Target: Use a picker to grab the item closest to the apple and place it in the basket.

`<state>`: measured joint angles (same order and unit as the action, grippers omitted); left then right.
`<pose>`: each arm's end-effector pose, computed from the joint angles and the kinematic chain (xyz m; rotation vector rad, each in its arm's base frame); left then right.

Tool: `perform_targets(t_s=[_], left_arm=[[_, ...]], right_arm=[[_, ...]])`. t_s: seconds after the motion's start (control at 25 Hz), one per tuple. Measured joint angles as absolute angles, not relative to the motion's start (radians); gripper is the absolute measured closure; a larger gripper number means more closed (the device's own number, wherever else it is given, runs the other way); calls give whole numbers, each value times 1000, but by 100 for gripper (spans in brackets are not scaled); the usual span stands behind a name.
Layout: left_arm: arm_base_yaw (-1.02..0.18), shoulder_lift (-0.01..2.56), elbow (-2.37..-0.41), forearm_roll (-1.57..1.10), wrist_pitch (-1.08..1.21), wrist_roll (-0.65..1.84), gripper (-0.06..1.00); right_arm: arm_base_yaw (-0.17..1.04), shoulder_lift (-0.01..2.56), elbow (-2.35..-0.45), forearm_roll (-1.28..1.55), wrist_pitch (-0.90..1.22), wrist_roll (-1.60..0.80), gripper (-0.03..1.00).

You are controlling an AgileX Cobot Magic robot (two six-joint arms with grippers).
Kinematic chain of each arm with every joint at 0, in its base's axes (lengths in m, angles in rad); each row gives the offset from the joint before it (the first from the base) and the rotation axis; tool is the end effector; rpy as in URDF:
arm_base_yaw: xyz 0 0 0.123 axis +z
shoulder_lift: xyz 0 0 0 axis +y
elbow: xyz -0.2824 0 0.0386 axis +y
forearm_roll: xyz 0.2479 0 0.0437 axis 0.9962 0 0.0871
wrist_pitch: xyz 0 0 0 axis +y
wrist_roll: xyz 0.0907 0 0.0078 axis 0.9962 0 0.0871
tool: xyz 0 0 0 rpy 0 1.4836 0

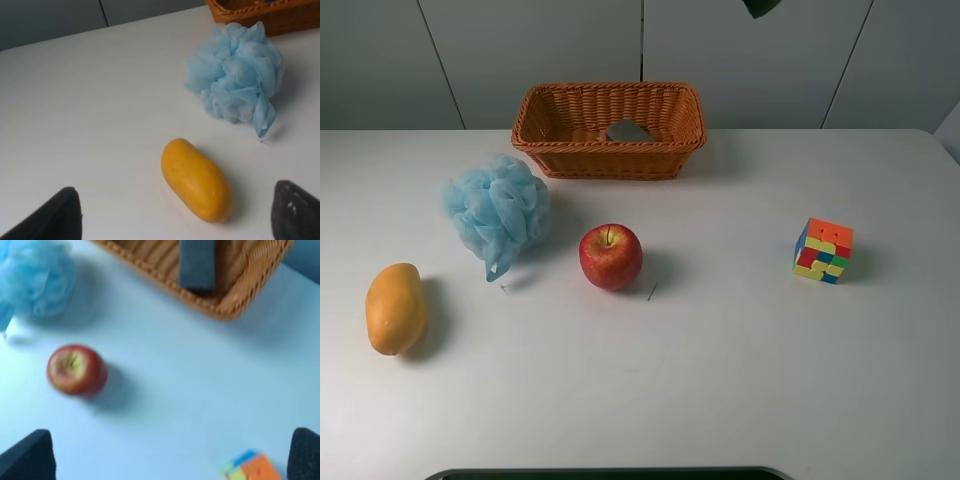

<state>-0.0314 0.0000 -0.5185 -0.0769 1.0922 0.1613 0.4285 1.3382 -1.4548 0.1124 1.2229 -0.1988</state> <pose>-0.0087 -0.0059 0.2799 0.2035 2.0448 -0.0116 0.2335 0.1172 0.4019 -0.7909 2.4739 0.2347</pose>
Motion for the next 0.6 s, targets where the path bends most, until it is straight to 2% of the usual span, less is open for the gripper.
perform_targets(t_s=[0.32, 0.6], left_arm=[[-31, 0, -518, -77, 1092, 161, 22], [-31, 0, -518, -77, 1092, 161, 22]], right_arm=[[428, 820, -1091, 97, 1227, -178, 27], [428, 438, -923, 97, 1227, -143, 27]])
